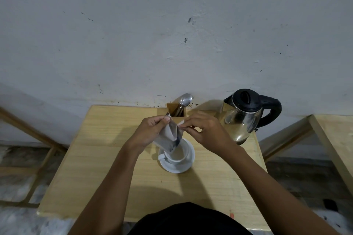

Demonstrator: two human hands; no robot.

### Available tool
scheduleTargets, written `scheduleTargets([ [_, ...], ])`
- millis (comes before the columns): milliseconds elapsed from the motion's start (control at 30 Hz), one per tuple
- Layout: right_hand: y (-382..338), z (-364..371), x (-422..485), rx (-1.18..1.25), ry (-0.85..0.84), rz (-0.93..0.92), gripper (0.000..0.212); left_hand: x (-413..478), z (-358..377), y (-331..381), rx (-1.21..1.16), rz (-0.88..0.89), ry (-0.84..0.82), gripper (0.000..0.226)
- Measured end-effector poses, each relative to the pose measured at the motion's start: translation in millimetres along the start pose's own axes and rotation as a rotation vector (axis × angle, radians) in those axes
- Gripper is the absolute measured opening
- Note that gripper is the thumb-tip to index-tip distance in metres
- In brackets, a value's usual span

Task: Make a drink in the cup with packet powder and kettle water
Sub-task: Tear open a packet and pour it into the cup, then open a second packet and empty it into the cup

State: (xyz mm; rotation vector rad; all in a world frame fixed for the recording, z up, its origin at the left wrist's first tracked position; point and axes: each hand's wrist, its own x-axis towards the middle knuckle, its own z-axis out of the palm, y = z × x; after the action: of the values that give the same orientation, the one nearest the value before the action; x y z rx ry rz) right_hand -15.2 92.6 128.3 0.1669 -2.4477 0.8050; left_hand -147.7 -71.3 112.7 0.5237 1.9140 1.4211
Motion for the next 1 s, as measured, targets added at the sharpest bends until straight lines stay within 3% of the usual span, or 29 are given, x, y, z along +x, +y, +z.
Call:
scheduleTargets([
  [233,-1.7,-6.9,-13.6,0.067,0.079,0.115,0.012,-6.0,-6.6,-12.3,-0.097,-0.063,0.154,0.023],
  [767,-8.6,2.8,-29.4,0.165,0.091,0.217,0.014,-4.6,0.3,-21.4,-0.148,-0.075,0.225,0.025],
  [1000,-15.3,-2.6,-35.5,0.167,0.269,0.293,0.014,-1.0,-16.4,-28.9,-0.121,-0.132,0.353,0.026],
])
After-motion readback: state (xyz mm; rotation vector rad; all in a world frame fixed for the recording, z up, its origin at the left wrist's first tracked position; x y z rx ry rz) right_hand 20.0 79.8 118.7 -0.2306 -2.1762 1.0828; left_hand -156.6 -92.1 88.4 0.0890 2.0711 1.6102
